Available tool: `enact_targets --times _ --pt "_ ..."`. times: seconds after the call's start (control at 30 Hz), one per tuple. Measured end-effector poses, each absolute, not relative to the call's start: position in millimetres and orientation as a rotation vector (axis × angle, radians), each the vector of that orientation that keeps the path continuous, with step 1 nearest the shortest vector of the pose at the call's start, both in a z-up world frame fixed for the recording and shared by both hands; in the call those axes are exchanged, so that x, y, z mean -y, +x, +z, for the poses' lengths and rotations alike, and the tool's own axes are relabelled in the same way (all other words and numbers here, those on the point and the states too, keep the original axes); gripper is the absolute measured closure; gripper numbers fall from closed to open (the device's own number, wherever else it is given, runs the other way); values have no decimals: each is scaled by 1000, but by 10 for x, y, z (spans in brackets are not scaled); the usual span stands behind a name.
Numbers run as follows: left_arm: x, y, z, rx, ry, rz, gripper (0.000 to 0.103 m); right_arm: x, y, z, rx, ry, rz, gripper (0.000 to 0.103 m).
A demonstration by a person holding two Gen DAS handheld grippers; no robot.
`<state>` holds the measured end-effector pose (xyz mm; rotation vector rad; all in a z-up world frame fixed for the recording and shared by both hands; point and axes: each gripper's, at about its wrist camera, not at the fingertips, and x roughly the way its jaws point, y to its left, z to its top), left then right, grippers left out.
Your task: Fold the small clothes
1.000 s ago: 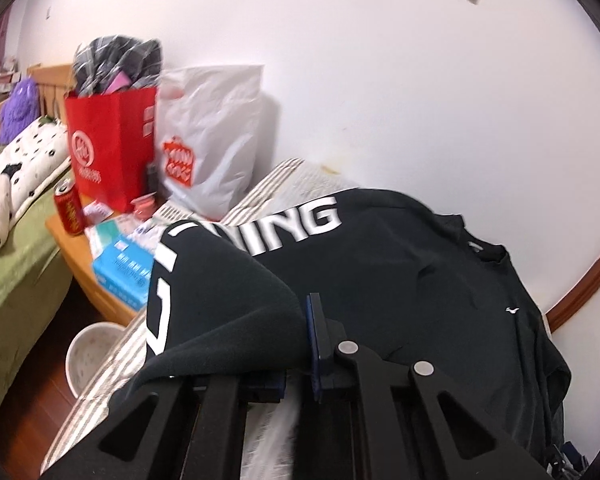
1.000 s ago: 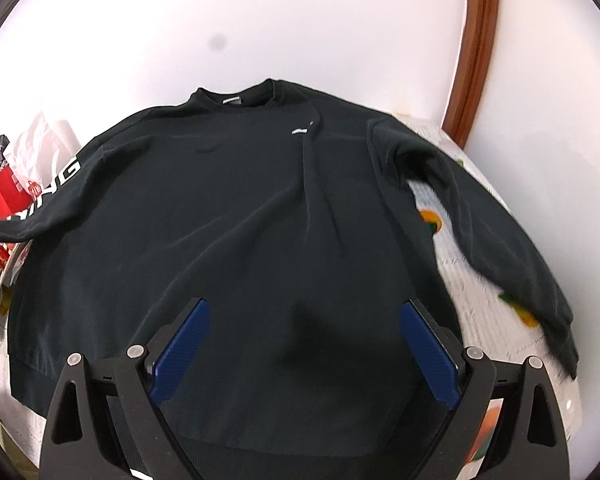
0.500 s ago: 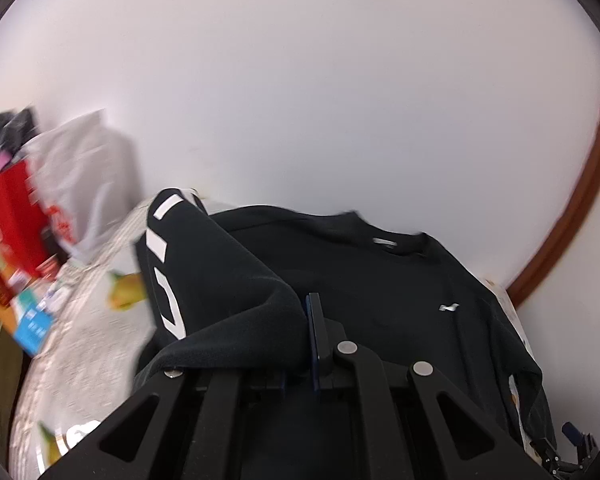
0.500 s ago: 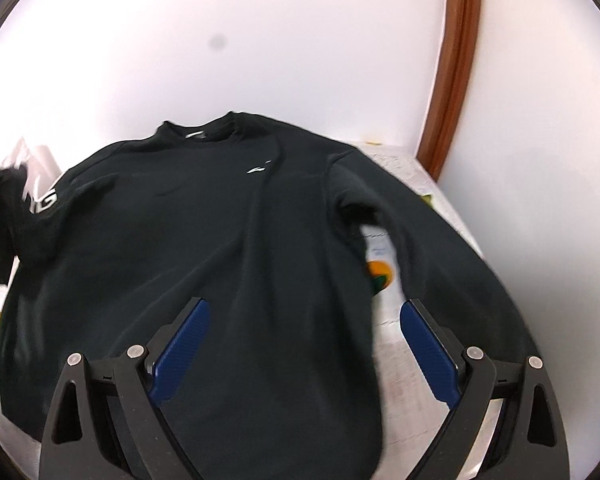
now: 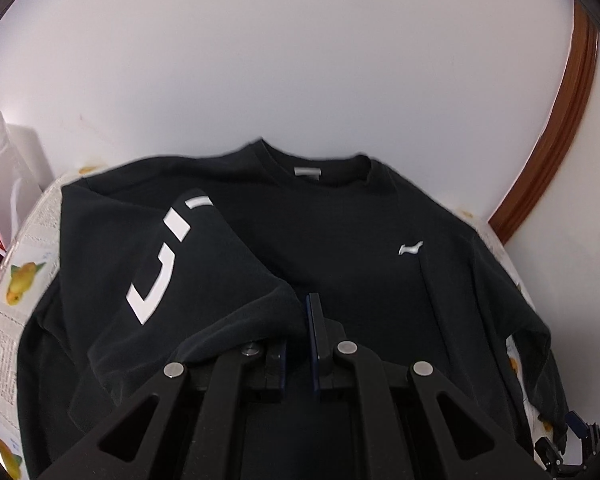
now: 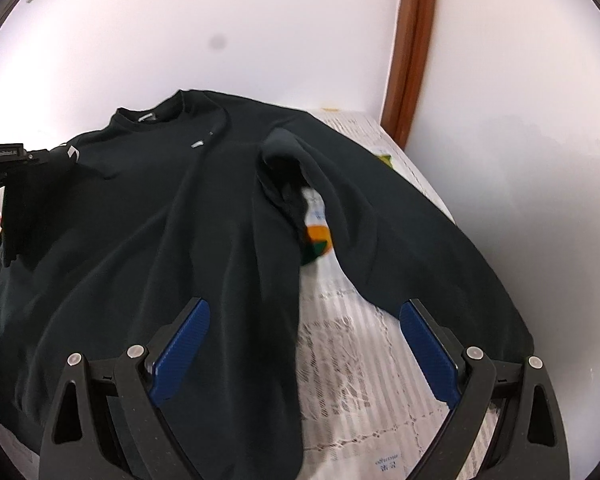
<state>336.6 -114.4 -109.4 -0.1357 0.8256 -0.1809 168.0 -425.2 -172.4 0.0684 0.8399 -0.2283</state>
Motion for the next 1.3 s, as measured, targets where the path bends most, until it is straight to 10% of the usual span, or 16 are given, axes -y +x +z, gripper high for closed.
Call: enact_targets --times 0.1,0.27,0.5,0.67,1.3 --pt "1187 3357 -1149 -850 -114 -172 89 4284 1635 -1823 -858 78 -229 8" --pt "1145 3126 -1090 -827 -85 -178 38 4246 1533 -1928 -885 100 -212 8" --pt "713 2677 -965 -802 -63 -117 37 4077 1339 -2010 -899 109 -184 10" --pt "99 2262 -1071 -834 -78 -21 37 3967 1159 -2152 -936 92 -170 37" --pt "-753 1297 -1910 -974 -82 -18 38 3742 822 -2290 -902 138 -140 64"
